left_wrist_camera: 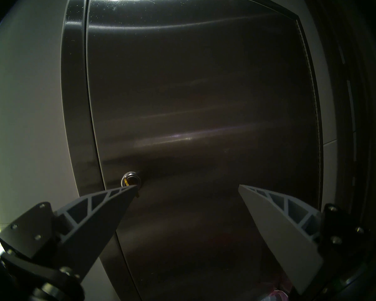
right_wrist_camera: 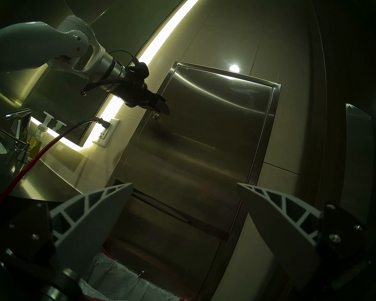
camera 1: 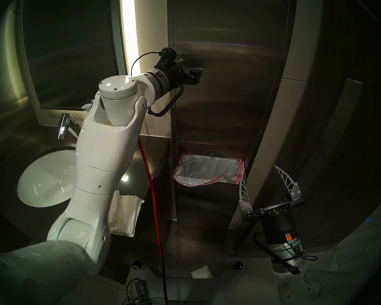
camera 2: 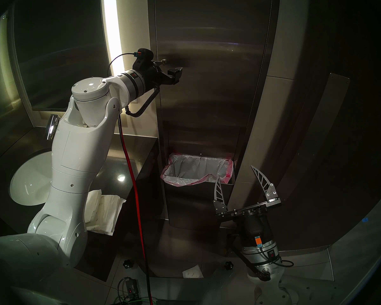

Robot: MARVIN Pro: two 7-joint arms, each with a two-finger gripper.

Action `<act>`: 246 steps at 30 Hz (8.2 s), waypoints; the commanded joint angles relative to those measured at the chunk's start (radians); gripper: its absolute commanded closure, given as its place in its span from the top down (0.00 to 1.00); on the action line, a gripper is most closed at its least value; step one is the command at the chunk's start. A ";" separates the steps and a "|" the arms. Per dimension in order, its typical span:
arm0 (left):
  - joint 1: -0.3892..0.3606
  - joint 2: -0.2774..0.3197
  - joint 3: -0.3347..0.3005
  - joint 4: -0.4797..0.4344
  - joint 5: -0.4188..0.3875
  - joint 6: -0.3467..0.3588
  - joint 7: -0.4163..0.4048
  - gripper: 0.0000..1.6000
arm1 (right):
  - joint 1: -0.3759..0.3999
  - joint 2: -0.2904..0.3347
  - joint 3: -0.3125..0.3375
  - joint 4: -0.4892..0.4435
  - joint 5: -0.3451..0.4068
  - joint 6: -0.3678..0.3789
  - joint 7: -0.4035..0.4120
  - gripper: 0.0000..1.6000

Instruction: Twist key and close towel dispenser

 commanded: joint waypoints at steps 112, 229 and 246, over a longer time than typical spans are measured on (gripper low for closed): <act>-0.041 -0.009 -0.031 0.050 0.016 0.028 -0.005 1.00 | 0.001 -0.002 0.000 -0.010 -0.006 0.001 -0.002 1.00; 0.818 -0.041 -0.353 -0.592 -0.047 -0.021 0.117 1.00 | 0.001 -0.002 -0.001 -0.010 -0.006 0.001 -0.002 1.00; 0.792 -0.046 -0.304 -0.540 -0.006 -0.130 0.155 1.00 | 0.001 -0.002 -0.001 -0.010 -0.006 0.001 -0.002 1.00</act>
